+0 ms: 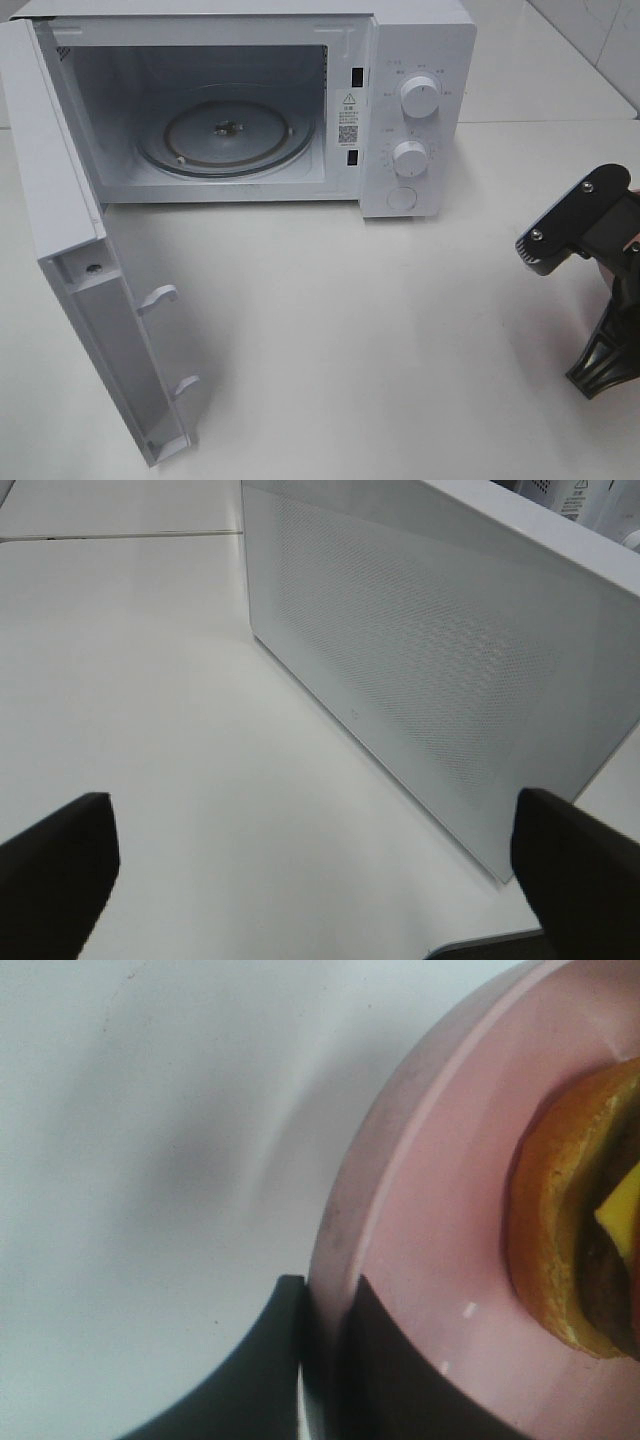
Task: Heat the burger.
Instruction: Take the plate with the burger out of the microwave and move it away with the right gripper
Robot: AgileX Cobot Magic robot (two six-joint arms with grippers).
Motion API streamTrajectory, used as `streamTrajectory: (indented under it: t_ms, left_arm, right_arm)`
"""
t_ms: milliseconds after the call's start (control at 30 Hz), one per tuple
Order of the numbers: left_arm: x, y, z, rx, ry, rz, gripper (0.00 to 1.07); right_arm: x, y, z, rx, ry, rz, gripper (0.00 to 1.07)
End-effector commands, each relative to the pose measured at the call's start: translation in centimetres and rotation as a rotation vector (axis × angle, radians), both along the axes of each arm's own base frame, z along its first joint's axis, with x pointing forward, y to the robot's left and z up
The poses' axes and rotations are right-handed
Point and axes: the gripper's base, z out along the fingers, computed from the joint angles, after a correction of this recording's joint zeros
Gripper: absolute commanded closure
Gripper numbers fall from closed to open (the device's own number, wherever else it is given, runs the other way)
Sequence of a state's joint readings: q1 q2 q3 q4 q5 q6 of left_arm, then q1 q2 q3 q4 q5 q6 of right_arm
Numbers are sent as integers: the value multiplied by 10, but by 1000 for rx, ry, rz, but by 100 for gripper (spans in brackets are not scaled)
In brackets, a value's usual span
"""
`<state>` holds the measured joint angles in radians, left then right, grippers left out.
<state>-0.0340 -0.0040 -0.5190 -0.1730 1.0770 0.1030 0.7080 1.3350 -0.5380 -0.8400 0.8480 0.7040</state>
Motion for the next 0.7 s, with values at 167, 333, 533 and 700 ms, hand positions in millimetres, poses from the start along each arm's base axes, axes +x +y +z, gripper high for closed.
streamTrajectory:
  t_ms: [167,333,533,700]
  left_arm:
    - [-2,0,0,-4,-23,3,7]
    - [-2,0,0,-4,-23,3,7]
    - [-2,0,0,-4,-23,3,7]
    - [-2,0,0,-4,-23,3,7]
  right_arm:
    - [16,3,0,-46,-81,-97,107]
    - [24,8,-7,-59,-85,-118,107]
    - [30,13,-21,-80,-87,-146,107]
    - [36,7,-30,-63,-65,-189,107]
